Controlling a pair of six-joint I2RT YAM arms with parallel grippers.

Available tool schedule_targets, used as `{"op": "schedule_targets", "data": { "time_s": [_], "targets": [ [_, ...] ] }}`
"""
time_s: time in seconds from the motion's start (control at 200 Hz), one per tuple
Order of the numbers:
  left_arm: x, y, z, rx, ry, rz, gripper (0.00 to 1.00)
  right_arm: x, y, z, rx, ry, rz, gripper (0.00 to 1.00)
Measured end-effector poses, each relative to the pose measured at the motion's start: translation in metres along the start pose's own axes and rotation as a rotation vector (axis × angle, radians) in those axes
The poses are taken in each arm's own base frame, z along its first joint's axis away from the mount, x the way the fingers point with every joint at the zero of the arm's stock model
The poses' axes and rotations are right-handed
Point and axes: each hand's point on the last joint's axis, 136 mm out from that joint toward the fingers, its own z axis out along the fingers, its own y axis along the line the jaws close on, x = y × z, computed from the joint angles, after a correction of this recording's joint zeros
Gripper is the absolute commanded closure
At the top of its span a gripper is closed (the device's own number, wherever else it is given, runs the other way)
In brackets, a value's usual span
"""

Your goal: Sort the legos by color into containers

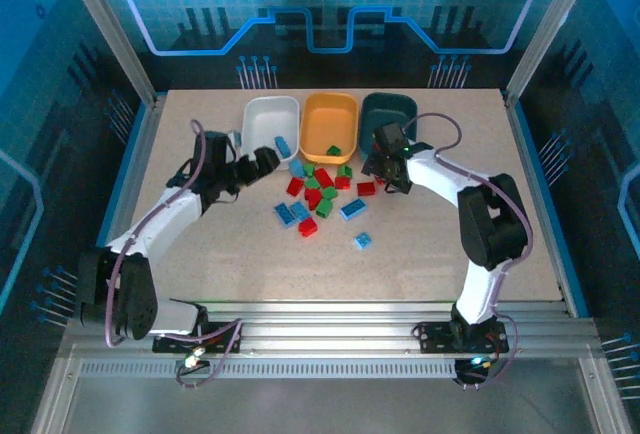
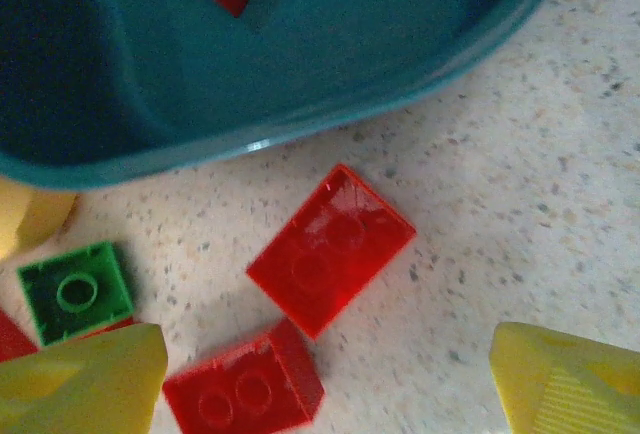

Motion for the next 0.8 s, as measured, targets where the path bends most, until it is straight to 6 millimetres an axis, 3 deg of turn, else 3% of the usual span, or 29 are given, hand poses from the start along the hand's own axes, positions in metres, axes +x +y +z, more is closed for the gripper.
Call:
{"op": "schedule_targets", "data": {
  "time_s": [0.125,0.375,0.8],
  "targets": [
    [0.019,0.013,-0.002,-0.015,0.034,-0.022,0.01,0.002,-0.002,0.017,0.042,0.013,0.025,0.15],
    [0.012,-0.004,-0.013,0.049,-0.001,-0.004,0.01,0.003,-0.009,0.029,0.118,0.025,0.055,0.2],
    [0.012,-0.006,-0.013,0.062,-0.004,-0.01,0.01,0.014,-0.03,0.039,0.191,0.032,0.034,0.55]
  ]
}}
